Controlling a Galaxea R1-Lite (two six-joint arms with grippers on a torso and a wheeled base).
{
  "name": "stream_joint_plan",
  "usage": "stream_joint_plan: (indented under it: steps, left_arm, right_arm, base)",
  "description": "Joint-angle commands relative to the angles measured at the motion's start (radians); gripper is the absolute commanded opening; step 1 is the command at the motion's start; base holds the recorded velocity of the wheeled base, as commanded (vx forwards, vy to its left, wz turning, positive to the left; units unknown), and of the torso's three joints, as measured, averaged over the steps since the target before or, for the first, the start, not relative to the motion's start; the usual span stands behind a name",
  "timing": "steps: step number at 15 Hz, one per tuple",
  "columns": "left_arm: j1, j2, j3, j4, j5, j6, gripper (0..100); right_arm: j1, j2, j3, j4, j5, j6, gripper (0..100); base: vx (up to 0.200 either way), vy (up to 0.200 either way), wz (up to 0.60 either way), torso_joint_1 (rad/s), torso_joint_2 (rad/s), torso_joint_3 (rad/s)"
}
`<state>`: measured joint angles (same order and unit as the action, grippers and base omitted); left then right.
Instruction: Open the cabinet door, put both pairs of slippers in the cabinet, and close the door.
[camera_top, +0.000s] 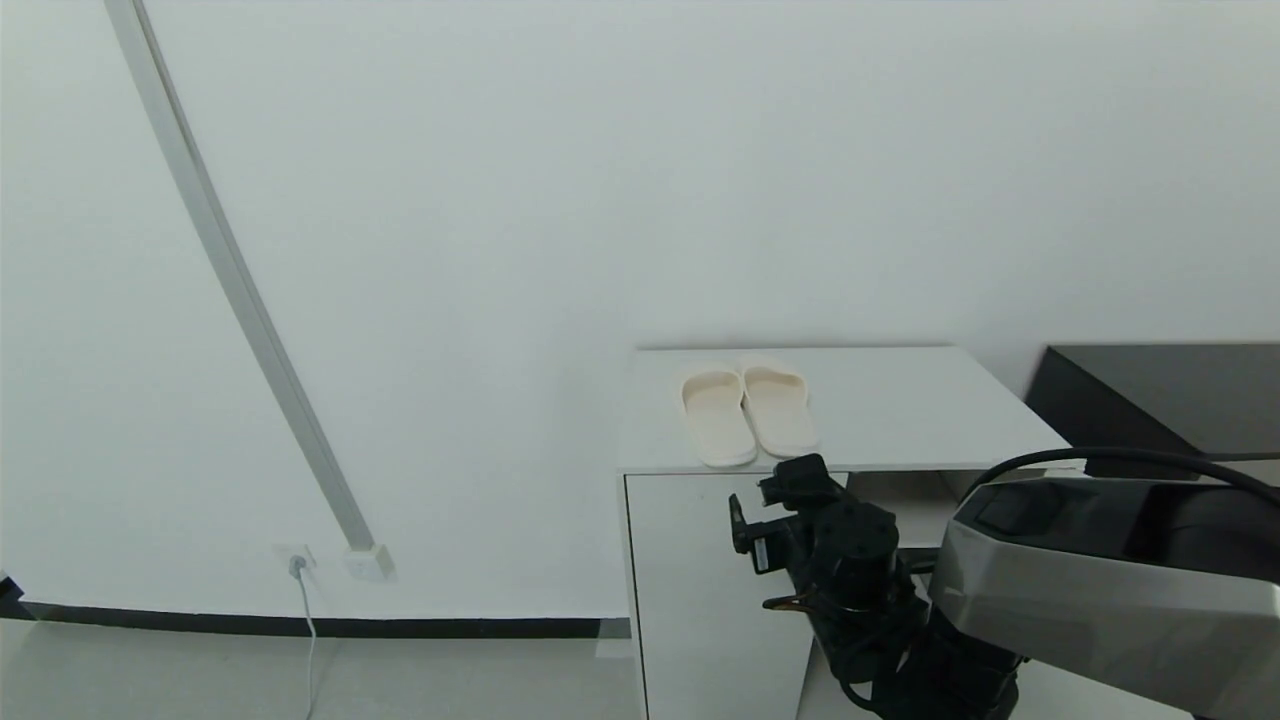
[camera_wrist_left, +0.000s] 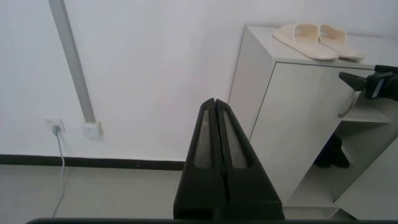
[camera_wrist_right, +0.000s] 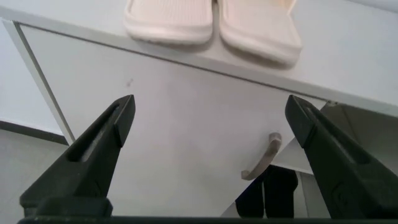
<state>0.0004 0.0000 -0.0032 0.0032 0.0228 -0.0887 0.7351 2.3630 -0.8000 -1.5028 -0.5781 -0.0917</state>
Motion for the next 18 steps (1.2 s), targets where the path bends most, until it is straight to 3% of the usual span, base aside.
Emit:
stream_joint_plan:
  steps: [1, 4, 15, 16, 18]
  left_arm:
    - [0.001, 0.002, 0.000, 0.000, 0.000, 0.000, 0]
    - [0.000, 0.000, 0.000, 0.000, 0.000, 0.000, 0]
    - [0.001, 0.002, 0.000, 0.000, 0.000, 0.000, 0]
    - [0.000, 0.002, 0.000, 0.000, 0.000, 0.000, 0]
    - [0.000, 0.002, 0.000, 0.000, 0.000, 0.001, 0]
  right_arm:
    - [0.001, -0.004, 0.001, -0.001, 0.001, 0.000, 100]
    - [-0.003, -0.005, 0.005, -0.059, 0.069, -0.013, 100]
    - [-0.020, -0.022, 0.001, -0.063, 0.080, -0.063, 100]
    - [-0.025, -0.033, -0.002, -0.047, 0.080, -0.063, 100]
    - [-0.052, -0.120, -0.081, 0.177, 0.080, -0.022, 100]
  base:
    - [0.000, 0.000, 0.00, 0.183, -0.39, -0.222]
    - [0.000, 0.000, 0.00, 0.155, -0.34, -0.185]
    - [0.000, 0.000, 0.00, 0.003, -0.01, -0.003]
    - [0.000, 0.000, 0.00, 0.000, 0.00, 0.000]
    - [0.000, 0.000, 0.00, 0.000, 0.00, 0.000]
